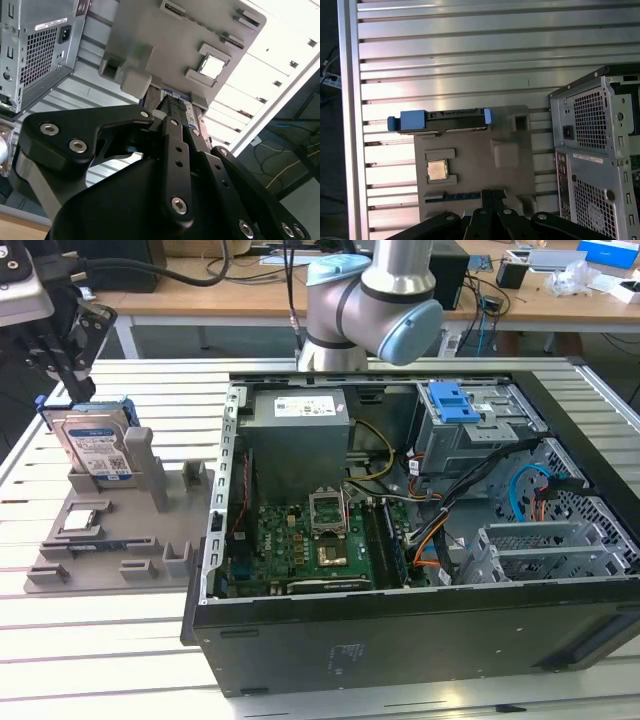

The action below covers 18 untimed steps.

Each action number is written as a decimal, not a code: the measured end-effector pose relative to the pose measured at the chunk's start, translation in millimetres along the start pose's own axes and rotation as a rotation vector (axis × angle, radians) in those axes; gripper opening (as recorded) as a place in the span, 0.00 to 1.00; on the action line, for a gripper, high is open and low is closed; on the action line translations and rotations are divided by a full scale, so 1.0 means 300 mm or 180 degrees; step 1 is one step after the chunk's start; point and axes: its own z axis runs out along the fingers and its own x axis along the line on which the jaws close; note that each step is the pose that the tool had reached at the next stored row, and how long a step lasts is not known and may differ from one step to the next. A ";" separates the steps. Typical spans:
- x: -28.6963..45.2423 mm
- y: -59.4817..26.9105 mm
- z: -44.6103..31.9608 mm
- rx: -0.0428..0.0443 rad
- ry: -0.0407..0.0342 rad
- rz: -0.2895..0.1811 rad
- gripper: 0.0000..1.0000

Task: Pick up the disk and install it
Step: 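Reach for the disk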

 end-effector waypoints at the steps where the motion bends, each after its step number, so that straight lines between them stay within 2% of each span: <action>1: 0.011 -0.001 0.000 0.0000 0.0000 0.0000 0.11; 5: 0.037 -0.002 -0.001 0.0000 0.0000 0.0000 0.11; 12: 0.110 0.003 0.008 0.0000 0.0000 0.0000 0.11; 17: 0.132 0.018 0.022 0.0007 0.0000 0.0000 0.11; 18: 0.145 0.021 0.025 0.0008 -0.0001 0.0000 0.11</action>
